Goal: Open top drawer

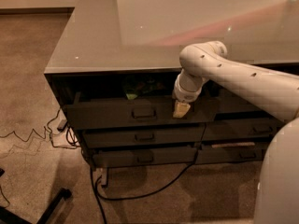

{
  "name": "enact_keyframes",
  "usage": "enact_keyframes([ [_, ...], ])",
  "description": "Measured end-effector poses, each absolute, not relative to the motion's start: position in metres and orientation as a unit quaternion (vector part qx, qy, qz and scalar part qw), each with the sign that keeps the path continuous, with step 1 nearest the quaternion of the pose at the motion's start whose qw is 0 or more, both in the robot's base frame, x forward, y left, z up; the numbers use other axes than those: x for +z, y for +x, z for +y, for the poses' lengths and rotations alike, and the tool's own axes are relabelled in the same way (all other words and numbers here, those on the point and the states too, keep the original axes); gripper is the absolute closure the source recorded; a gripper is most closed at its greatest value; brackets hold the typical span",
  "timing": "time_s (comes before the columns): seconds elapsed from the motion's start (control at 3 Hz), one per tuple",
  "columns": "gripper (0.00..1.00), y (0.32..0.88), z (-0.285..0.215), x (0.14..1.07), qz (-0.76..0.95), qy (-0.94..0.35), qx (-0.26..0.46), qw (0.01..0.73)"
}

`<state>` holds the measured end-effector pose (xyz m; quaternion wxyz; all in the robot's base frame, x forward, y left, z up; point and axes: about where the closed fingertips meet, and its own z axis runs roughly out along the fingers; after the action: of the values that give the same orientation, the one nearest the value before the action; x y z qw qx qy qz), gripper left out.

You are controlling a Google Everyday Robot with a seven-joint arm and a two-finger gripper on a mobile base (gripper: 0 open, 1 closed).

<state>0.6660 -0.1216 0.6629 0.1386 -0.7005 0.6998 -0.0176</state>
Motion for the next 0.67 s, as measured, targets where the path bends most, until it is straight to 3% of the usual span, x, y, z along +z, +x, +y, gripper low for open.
enact_keyframes([
  [0.33, 0.0, 0.666, -0.122, 0.667, 0.7, -0.701, -0.018, 0.139],
  [0.67, 0.0, 0.654, -0.123, 0.657, 0.691, -0.71, -0.022, 0.138],
])
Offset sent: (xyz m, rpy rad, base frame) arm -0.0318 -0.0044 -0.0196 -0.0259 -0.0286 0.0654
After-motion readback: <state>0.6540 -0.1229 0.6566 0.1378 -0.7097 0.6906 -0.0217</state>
